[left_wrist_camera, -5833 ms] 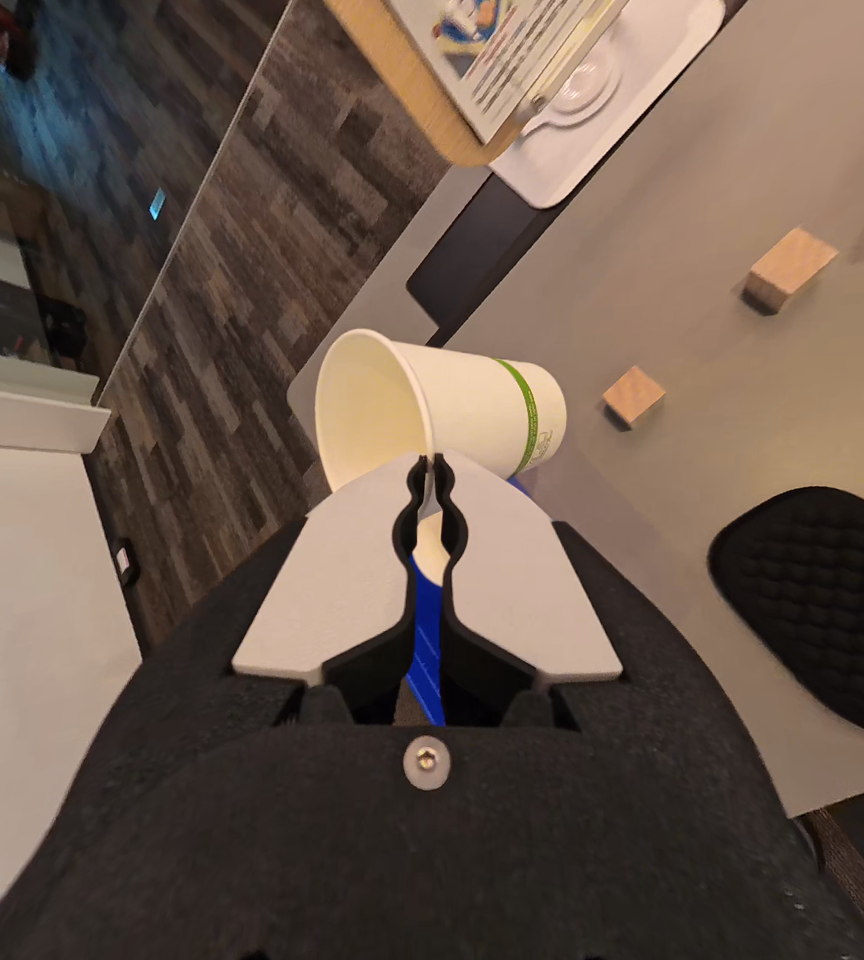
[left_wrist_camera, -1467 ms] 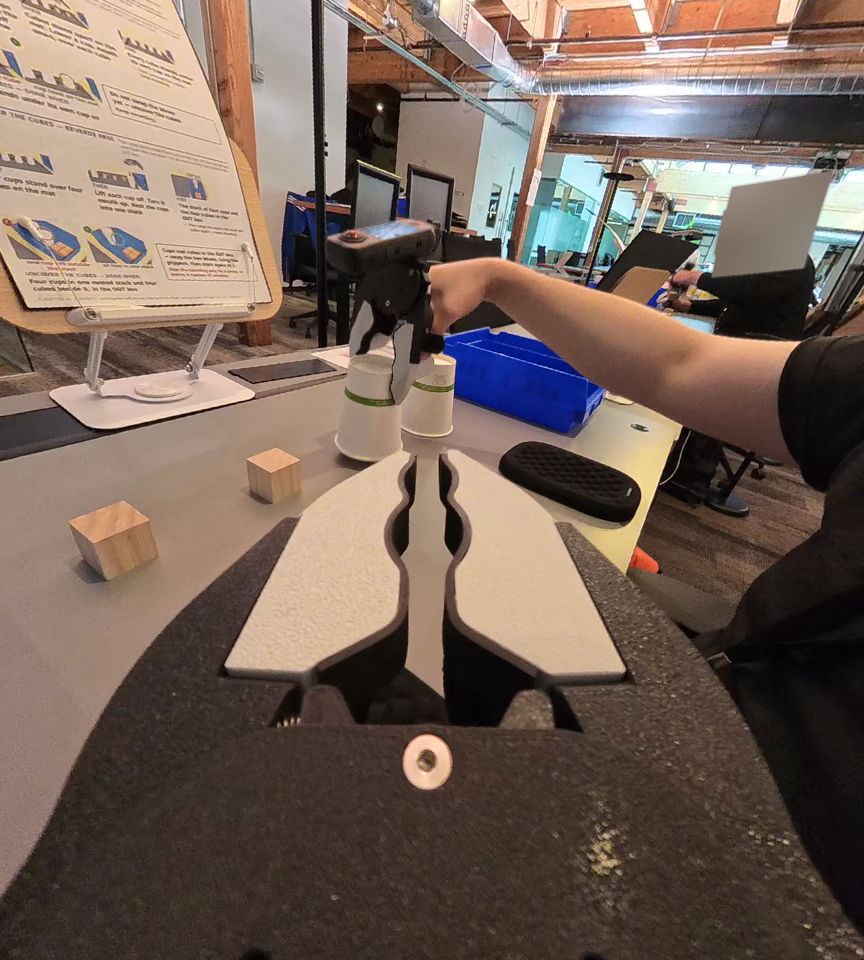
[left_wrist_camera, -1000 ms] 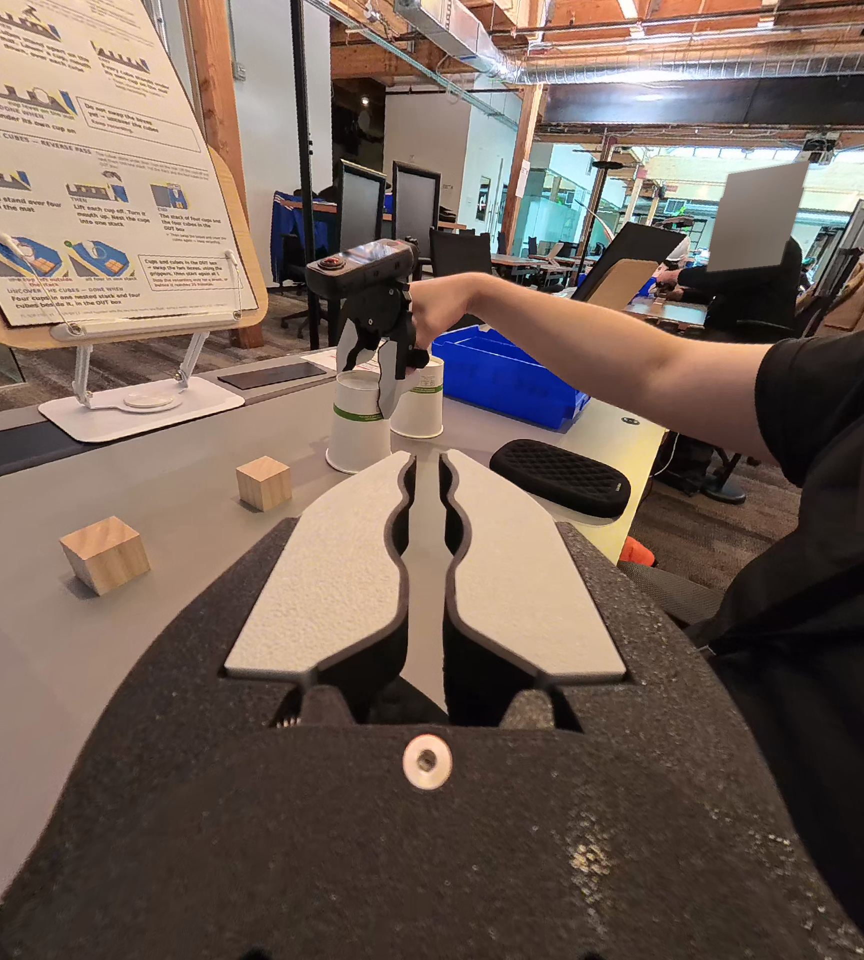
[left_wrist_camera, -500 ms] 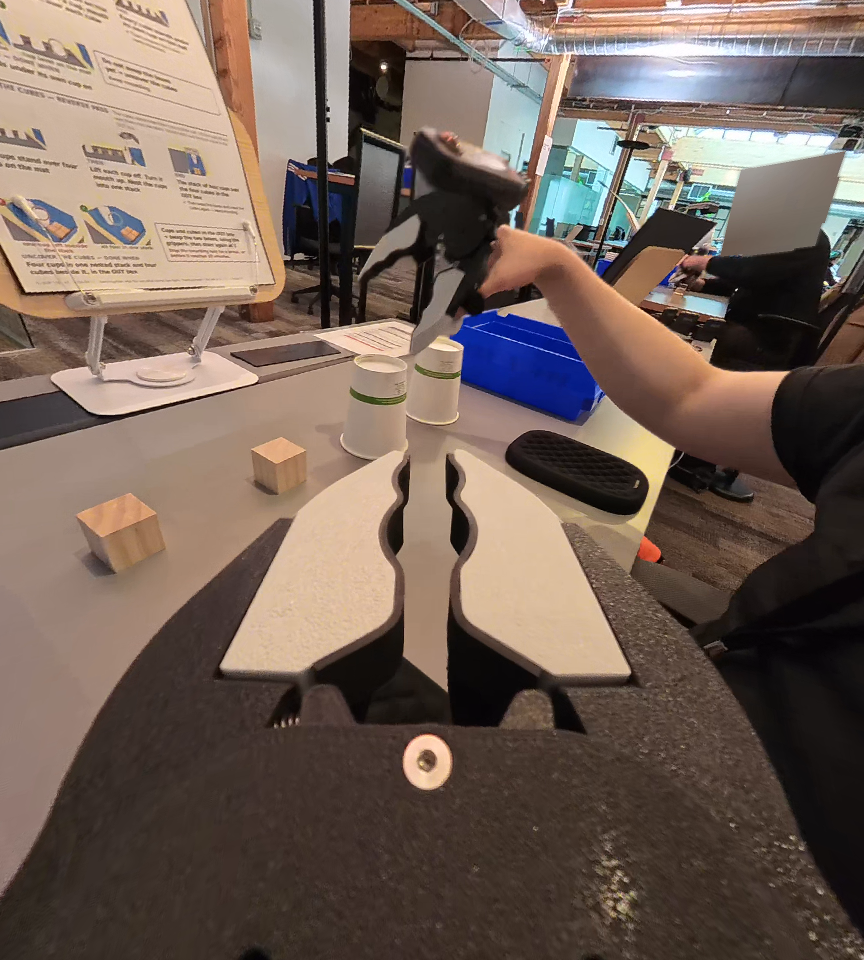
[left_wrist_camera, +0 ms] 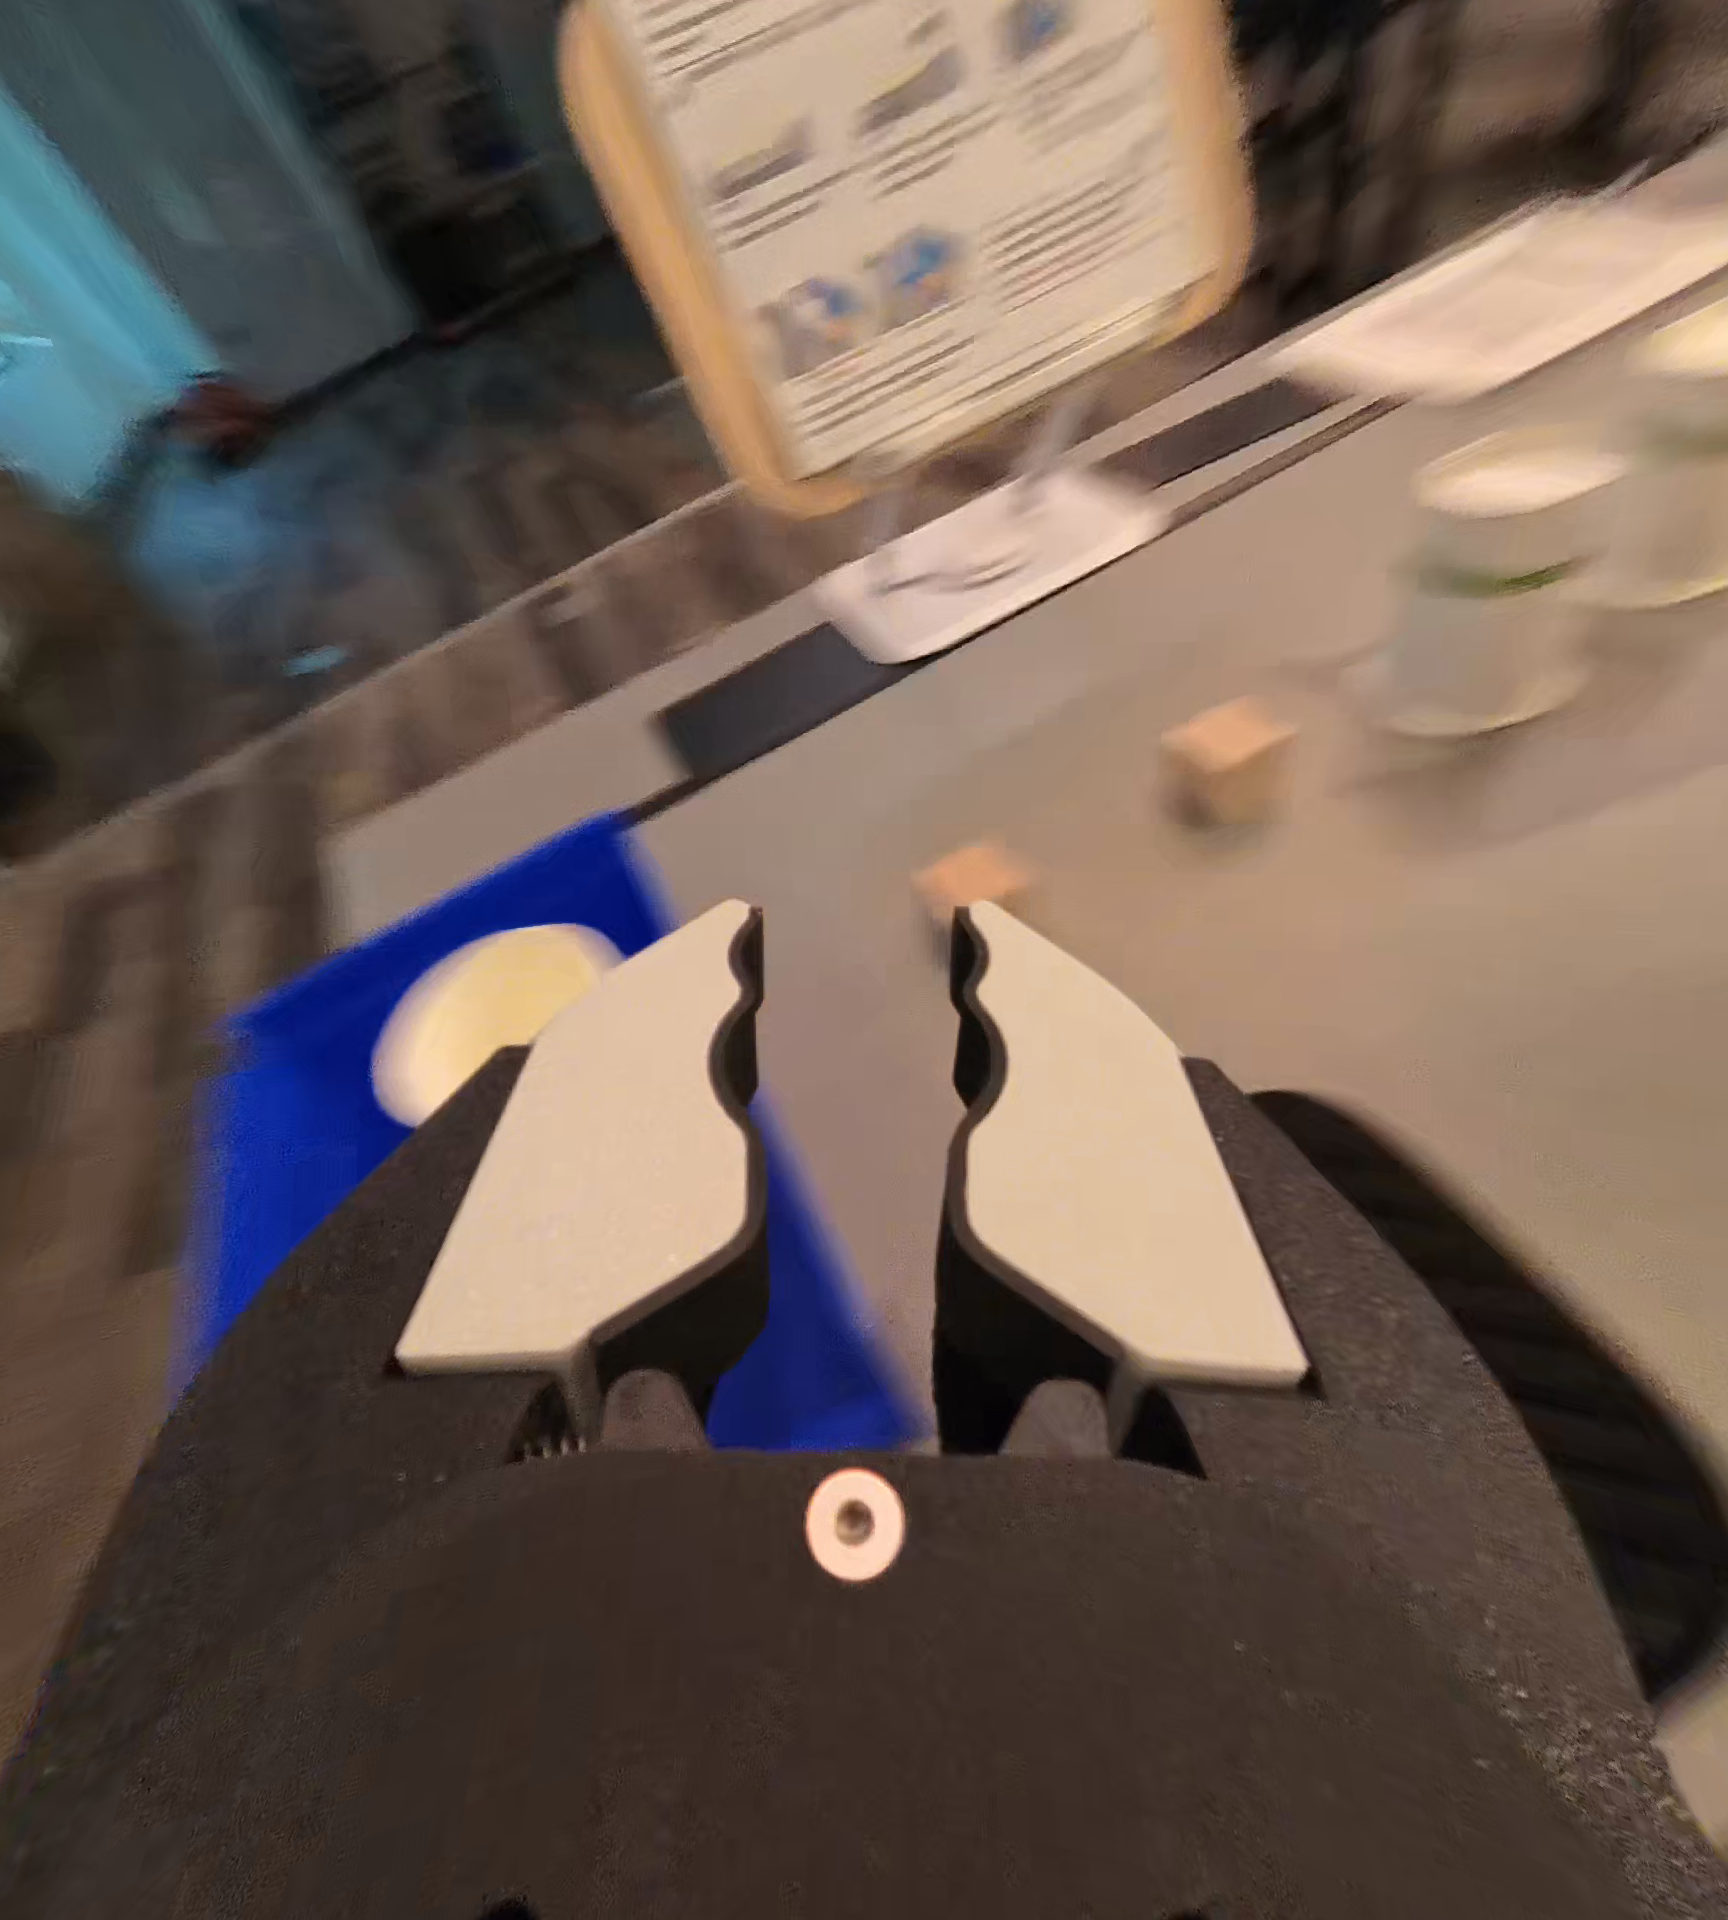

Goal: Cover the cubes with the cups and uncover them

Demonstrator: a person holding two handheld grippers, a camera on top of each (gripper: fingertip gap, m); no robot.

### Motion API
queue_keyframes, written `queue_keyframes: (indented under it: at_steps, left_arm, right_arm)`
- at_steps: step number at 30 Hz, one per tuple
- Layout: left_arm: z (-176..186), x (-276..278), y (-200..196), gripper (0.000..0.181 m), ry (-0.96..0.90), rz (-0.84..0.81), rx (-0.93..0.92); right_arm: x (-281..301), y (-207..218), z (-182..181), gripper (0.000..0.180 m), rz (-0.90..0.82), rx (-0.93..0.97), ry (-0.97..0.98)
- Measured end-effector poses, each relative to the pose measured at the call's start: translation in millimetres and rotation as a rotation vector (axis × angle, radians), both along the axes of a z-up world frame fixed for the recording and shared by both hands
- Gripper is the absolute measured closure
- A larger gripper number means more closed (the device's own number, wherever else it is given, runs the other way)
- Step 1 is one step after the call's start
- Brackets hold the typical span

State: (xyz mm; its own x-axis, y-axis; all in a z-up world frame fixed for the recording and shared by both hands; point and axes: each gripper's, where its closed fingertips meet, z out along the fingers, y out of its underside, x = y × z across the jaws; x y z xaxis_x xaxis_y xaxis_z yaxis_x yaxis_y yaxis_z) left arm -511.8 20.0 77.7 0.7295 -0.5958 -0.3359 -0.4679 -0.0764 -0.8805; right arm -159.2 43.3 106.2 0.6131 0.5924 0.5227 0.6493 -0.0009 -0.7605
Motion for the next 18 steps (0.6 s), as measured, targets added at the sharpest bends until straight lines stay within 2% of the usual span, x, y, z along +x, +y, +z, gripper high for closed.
queue_keyframes:
  at_steps: [3, 8, 13, 18]
  left_arm:
    - [-0.2, -29.4, 38.1, 0.143, 0.214, 0.083, -0.013]
    - [-29.8, -48.0, 88.5, 0.132, 0.401, 0.076, -0.215]
    - [-77.6, -57.7, 105.5, 0.158, 0.638, -0.019, -0.435]
    - [-102.6, -55.0, 112.8, 0.159, 0.726, -0.034, -0.512]
  right_arm:
    - [1.2, -6.3, 7.2, 0.080, 0.078, 0.010, 0.141]
    - [23.8, -3.9, -1.5, 0.080, 0.042, -0.014, 0.147]
    - [32.8, -4.9, -7.0, 0.081, 0.025, -0.024, 0.130]
    - [35.3, -4.1, -10.5, 0.081, 0.019, -0.030, 0.109]
